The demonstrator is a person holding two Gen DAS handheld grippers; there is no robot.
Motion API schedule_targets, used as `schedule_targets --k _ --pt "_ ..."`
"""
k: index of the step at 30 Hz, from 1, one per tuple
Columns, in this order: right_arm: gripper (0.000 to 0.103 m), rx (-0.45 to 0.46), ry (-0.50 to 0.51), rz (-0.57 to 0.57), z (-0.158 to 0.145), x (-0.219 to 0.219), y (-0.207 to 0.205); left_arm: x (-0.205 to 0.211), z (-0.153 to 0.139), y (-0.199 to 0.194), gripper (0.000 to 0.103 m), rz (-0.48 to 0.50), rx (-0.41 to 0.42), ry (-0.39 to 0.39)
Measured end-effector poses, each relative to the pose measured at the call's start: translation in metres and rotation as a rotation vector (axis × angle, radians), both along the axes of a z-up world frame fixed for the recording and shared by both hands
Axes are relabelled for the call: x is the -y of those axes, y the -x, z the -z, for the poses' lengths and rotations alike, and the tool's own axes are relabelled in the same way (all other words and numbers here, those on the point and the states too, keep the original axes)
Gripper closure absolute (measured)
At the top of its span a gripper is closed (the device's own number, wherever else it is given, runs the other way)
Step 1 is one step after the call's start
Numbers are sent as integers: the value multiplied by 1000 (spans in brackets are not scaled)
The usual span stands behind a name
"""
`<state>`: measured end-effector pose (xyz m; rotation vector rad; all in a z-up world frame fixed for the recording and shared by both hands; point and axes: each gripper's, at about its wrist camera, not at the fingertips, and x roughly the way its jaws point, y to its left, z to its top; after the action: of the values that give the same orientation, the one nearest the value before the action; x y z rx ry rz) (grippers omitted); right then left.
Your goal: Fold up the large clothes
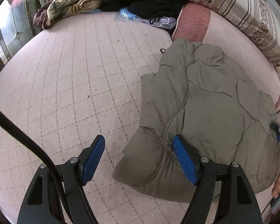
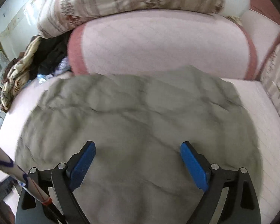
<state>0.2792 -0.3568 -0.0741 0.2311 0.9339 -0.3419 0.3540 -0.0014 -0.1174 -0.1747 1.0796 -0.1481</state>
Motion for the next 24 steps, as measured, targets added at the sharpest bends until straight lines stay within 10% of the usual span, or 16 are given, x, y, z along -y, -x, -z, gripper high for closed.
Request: schedule_targets --k 5,14,24 --pt "8 12 -49 149 0 54 68 -7 -5 2 28 5 -6 40" --pt "7 46 -170 307 6 119 143 -37 4 -8 28 -33 -67 365" --pt "0 75 -610 316 82 150 144 -26 45 -26 15 28 -180 571"
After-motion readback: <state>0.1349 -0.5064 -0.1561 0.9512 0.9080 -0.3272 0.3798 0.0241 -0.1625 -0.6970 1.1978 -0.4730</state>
